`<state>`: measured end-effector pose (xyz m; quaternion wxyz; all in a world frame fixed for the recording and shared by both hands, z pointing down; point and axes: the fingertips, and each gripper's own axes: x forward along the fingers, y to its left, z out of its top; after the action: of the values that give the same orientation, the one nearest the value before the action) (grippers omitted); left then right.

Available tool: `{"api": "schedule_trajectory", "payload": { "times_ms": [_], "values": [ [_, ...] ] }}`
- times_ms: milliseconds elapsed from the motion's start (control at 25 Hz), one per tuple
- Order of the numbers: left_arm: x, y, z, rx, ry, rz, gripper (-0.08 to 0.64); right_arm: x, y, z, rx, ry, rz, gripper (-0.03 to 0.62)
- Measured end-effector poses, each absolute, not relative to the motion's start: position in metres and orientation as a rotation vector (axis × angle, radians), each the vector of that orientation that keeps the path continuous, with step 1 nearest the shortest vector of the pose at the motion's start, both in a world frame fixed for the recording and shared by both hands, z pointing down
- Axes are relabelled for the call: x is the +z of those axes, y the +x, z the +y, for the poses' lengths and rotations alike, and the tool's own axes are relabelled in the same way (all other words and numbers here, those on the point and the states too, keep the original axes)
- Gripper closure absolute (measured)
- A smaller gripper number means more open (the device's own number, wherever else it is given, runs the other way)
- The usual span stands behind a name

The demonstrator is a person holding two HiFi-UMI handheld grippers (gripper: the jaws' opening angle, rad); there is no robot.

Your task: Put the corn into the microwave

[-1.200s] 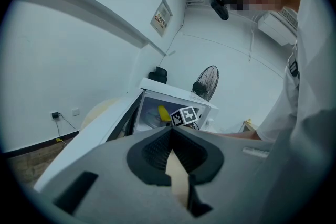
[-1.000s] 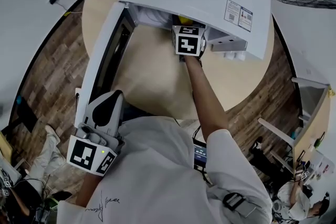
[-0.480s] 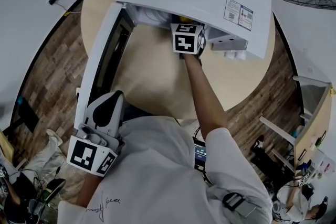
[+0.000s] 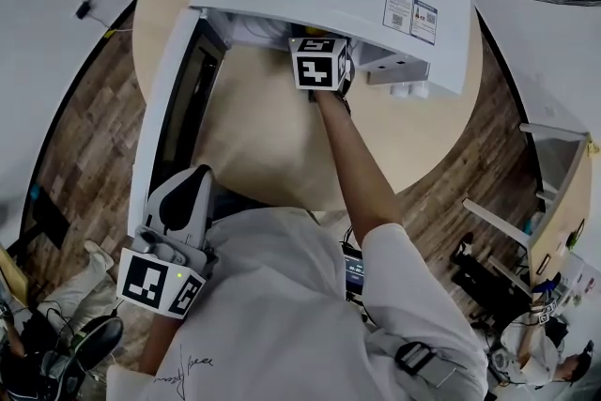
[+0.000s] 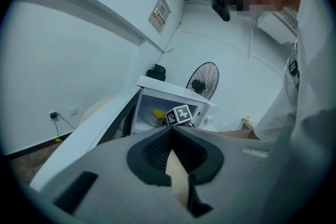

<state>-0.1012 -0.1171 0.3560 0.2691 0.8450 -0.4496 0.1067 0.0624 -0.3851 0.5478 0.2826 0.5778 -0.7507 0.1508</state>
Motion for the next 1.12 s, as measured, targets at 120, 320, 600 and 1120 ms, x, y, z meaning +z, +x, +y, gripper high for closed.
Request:
{"api": "schedule_trajectory", "payload": {
  "times_ms": [120, 320, 600, 1120],
  "values": [
    [0.355, -0.098, -0.117, 0.286, 2.292, -1.202, 0.568, 0.547, 0.065, -0.385, 0.393, 1.551, -2.010, 0.331],
    [0.352, -0.097, -0.114, 0.289, 2.303, -1.196, 0.568, 0.547, 0.067, -0.383, 0.420, 1.539, -2.023, 0.290],
    [0.347, -0.093, -0.111, 0.278, 2.327, -1.187, 0.568, 0.542, 0.063, -0.377, 0.424, 1.526, -2.043, 0.272],
    [0.343, -0.087, -0.105, 0.251, 2.341, -1.177, 0.568, 0.532, 0.067, -0.358, 0.460, 1.540, -2.065, 0.272]
  ]
}}
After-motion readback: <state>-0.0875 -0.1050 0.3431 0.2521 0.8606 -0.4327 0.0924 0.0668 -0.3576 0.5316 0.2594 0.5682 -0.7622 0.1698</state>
